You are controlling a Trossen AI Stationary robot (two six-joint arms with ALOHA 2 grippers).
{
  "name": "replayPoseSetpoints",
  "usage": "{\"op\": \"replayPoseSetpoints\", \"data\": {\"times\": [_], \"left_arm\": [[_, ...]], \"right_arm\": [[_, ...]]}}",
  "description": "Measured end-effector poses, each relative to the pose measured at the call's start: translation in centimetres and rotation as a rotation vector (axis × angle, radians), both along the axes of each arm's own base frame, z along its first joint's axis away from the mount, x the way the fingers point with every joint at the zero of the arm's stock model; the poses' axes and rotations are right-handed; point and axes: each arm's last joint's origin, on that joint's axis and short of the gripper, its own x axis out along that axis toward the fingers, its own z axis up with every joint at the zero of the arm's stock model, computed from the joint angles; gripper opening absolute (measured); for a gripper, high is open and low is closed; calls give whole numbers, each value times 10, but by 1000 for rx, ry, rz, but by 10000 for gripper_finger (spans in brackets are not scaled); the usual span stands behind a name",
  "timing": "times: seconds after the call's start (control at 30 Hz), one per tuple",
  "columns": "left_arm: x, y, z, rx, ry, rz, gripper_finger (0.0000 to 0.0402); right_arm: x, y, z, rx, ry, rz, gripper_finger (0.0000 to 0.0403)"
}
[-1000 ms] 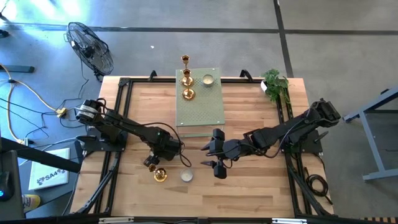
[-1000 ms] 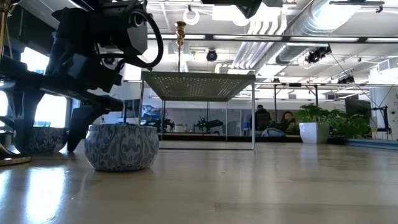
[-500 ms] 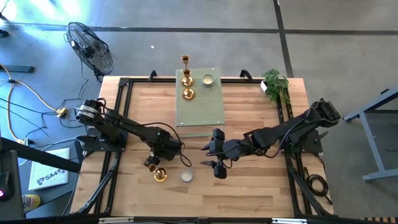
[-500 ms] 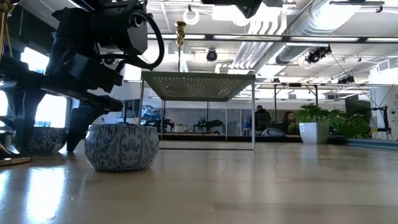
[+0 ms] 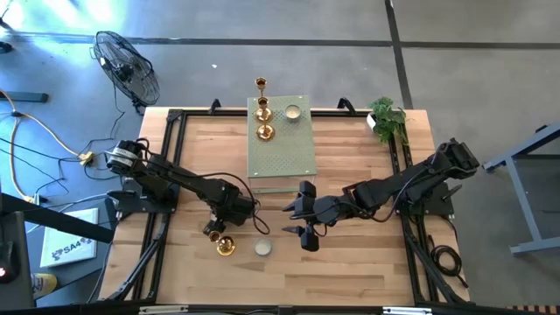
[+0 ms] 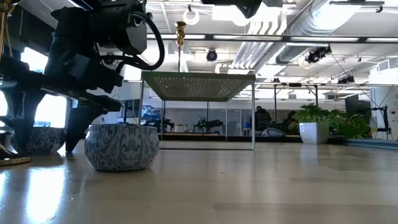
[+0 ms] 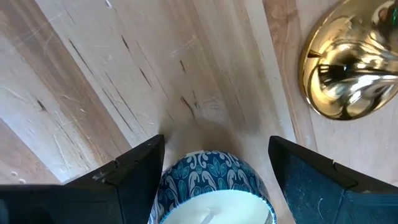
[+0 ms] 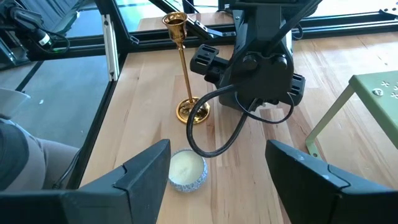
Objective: Pick & Place candle stick holders
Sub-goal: Put the top blue scented candle on the shelf aligned with the other blue scented candle
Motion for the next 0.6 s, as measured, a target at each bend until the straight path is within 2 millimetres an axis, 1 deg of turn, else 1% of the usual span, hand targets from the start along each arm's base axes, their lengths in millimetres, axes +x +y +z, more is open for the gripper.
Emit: {"op": "replayPoseSetpoints", "data": {"times": [0.13,0.27,0.37,0.47,0.6], "left_arm": [[0,0,0,16,1,22,299],[0,0,0,14,1,21,323],[-2,-1,1,-54,42,66,338],[-4,-2,1,-87,73,108,341],[-4,-2,1,-87,68,67,342]], "right_arm": [[0,0,0,-7,-1,4,259],[0,0,0,-7,-1,4,259],[0,0,0,-7,0,4,259],[0,0,0,-9,3,4,259],[0,0,0,-9,5,4,259]]}}
